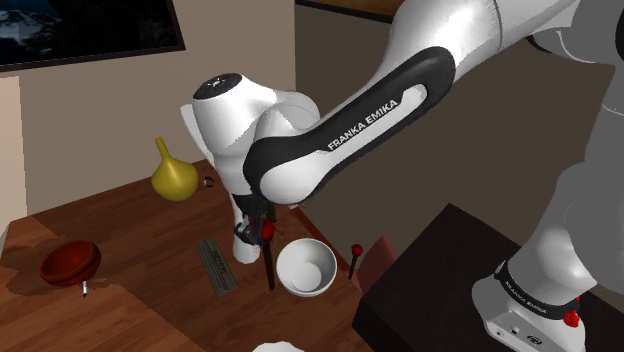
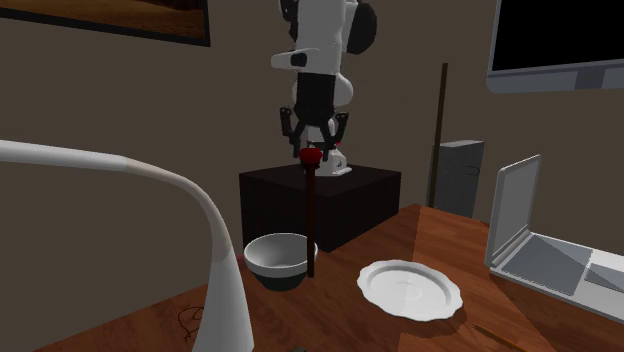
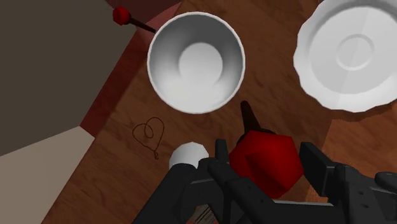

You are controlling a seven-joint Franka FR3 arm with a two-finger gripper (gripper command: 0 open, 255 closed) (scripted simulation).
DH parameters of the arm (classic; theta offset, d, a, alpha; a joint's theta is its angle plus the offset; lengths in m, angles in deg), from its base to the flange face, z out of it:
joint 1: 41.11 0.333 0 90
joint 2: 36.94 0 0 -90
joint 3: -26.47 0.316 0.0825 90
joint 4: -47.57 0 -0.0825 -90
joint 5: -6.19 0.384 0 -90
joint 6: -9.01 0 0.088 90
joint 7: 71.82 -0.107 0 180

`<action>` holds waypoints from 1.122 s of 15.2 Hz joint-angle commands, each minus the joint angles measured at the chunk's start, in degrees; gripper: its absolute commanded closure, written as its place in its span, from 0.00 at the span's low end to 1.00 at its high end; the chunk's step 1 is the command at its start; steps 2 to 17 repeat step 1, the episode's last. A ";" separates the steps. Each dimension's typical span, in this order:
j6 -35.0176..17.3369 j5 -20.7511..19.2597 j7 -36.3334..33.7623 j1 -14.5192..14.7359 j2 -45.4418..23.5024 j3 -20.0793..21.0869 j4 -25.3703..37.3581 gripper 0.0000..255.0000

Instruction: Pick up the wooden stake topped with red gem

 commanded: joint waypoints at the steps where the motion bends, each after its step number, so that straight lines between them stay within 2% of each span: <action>1: 0.45 0.20 0.09 -0.02 0.36 0.10 0.10 1.00; 17: 0.45 0.20 0.09 -0.02 0.36 0.10 0.10 1.00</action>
